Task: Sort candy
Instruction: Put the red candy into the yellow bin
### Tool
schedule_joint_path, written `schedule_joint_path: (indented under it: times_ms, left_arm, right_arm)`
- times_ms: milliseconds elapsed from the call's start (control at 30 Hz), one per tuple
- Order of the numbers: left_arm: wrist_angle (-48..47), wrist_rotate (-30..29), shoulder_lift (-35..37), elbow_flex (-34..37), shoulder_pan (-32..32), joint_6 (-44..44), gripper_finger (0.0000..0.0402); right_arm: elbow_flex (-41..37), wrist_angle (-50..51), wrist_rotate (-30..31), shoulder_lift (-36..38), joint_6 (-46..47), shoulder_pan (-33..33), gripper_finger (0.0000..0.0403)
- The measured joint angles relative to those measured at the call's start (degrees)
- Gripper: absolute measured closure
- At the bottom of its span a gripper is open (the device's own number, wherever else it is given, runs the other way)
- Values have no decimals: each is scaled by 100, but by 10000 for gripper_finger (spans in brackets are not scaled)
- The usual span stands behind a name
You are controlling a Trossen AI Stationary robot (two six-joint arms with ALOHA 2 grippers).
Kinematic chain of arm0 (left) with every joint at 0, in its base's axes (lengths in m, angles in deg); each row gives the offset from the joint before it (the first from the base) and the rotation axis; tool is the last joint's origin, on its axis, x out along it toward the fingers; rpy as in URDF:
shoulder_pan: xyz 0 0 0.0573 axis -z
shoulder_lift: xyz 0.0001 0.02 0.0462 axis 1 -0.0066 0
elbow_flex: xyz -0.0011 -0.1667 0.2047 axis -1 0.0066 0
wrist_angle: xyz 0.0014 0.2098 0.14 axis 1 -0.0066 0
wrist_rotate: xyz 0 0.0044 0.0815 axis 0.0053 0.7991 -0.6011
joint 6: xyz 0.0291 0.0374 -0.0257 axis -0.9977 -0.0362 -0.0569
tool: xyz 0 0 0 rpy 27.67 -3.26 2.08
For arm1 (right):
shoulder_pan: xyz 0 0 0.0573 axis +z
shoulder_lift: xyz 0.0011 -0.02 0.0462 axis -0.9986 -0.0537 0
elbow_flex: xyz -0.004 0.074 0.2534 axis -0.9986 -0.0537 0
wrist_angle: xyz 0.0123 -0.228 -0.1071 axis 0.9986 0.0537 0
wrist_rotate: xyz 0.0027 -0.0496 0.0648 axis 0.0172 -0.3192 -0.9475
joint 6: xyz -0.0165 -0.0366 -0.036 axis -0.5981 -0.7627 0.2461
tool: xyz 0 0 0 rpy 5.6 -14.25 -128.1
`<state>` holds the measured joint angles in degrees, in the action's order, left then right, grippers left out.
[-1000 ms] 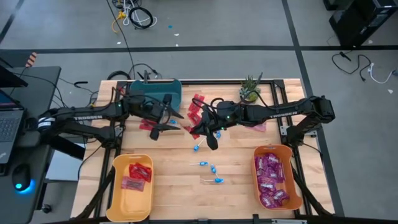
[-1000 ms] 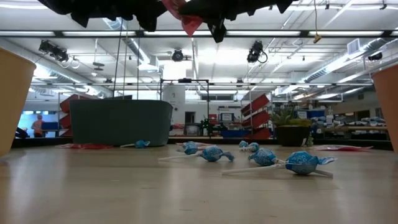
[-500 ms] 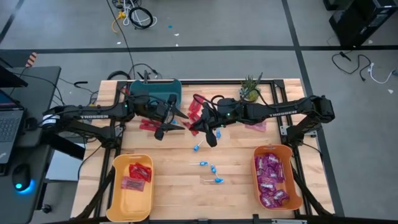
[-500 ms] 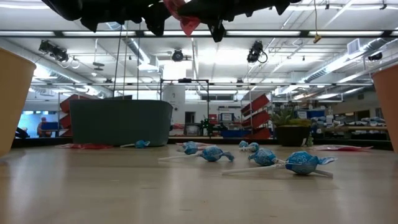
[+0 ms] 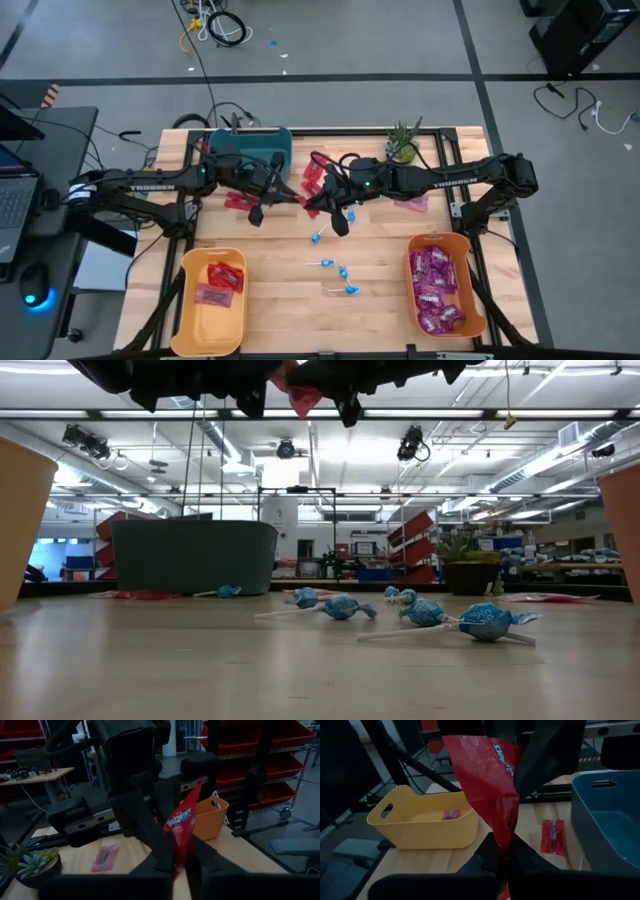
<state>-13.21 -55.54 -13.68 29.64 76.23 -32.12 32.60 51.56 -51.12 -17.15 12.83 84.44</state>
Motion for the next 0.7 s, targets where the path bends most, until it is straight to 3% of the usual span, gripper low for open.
schedule_joint_path:
  times_ms: [267, 700]
  left_arm:
    - [-8, 149, 33, 0, 37, 241, 398]
    - [-7, 121, 494, 0, 37, 499, 401]
  right_arm:
    - [0, -26, -29, 0, -45, -1, 359]
    - [4, 626, -166, 85, 14, -33, 236]
